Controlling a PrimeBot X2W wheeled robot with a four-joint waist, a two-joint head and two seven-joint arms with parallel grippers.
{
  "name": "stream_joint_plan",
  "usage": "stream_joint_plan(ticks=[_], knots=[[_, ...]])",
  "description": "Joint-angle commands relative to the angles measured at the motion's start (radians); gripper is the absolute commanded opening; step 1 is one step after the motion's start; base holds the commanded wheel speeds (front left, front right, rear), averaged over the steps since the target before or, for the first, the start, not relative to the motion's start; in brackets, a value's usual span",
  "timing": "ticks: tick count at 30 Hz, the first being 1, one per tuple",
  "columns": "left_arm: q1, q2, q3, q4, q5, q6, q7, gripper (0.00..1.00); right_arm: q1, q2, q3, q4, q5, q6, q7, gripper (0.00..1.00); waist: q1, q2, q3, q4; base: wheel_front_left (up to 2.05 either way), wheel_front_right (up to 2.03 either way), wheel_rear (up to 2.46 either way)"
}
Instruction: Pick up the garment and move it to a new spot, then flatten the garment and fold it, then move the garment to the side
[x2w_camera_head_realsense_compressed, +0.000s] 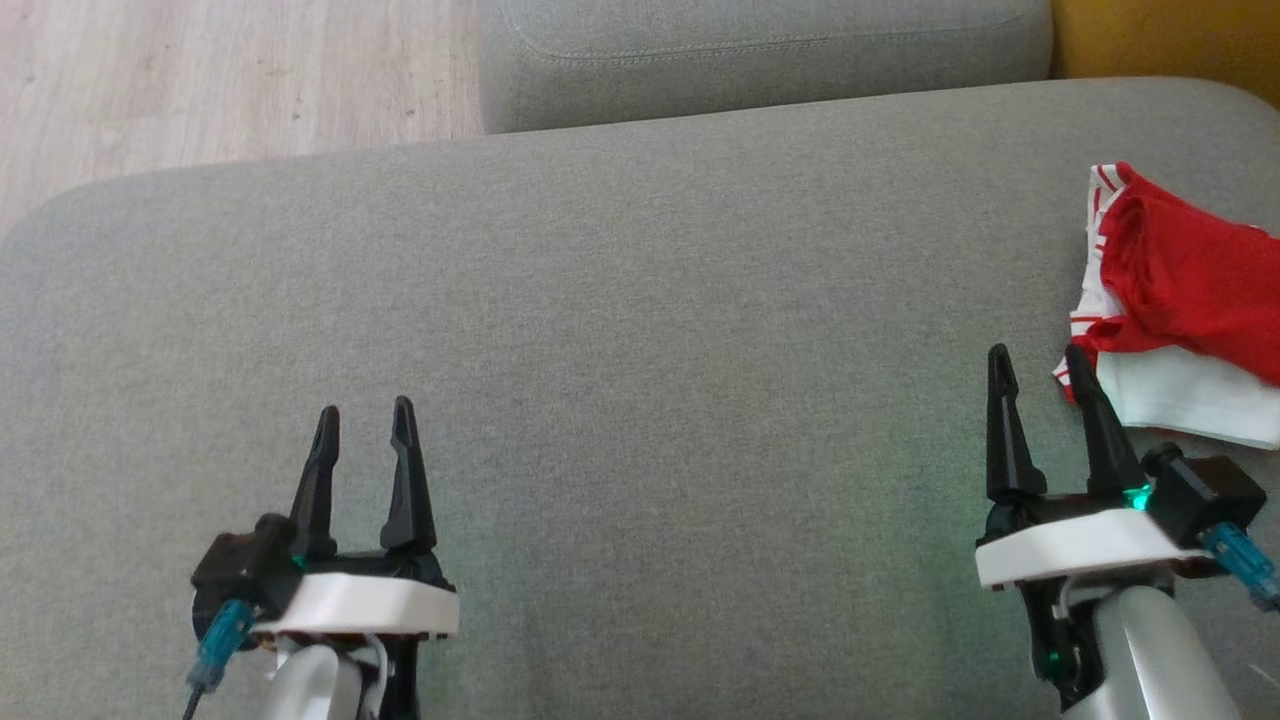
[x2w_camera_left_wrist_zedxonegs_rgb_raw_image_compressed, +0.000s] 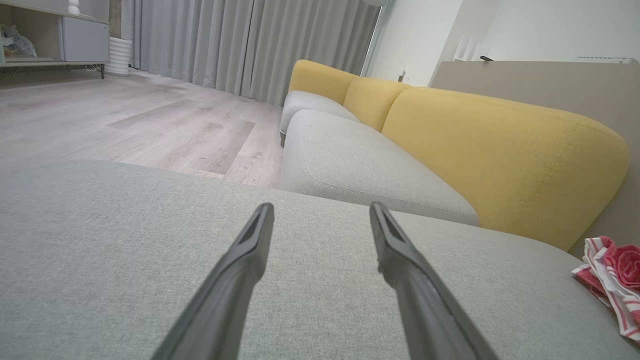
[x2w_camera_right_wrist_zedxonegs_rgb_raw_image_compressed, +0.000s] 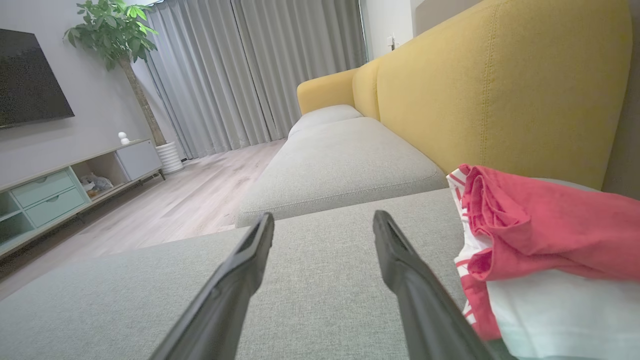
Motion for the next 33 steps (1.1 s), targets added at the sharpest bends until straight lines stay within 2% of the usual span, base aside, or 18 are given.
stream_joint_plan(ticks=[1,12,13,16,33], knots=[[-0.028,0.006,0.034,-0.034,-0.005,-0.005,-0.005,1.0,-0.022,-0.002,0.024,-0.033,0.007,-0.001,-0.011,1.0,0.0,-0.0001,0.003,0.0,0.0,0.0,0.0],[-0.03,0.006,0.042,-0.039,-0.045,-0.015,-0.005,1.0,-0.029,-0.002,0.02,-0.027,0.01,-0.001,-0.011,1.0,0.0,-0.0001,0.01,-0.005,0.0,0.0,0.0],[0.0,0.0,0.004,-0.007,-0.044,-0.012,0.0,0.0,-0.001,0.0,-0.002,0.002,0.009,0.0,0.0,0.0,0.0,-0.0001,0.01,-0.005,0.0,0.0,0.0],[0.006,-0.001,0.001,0.025,-0.051,-0.012,0.003,0.0,0.007,0.001,0.0,0.033,0.016,0.0,0.002,0.0,0.0001,-0.0001,0.01,-0.005,0.0,0.0,0.0],[0.006,0.001,0.04,0.015,-0.223,-0.022,0.056,0.0,0.006,-0.007,-0.01,0.026,0.222,0.0,0.047,0.0,0.0001,-0.0001,-0.002,0.0,0.0,0.0,0.0]])
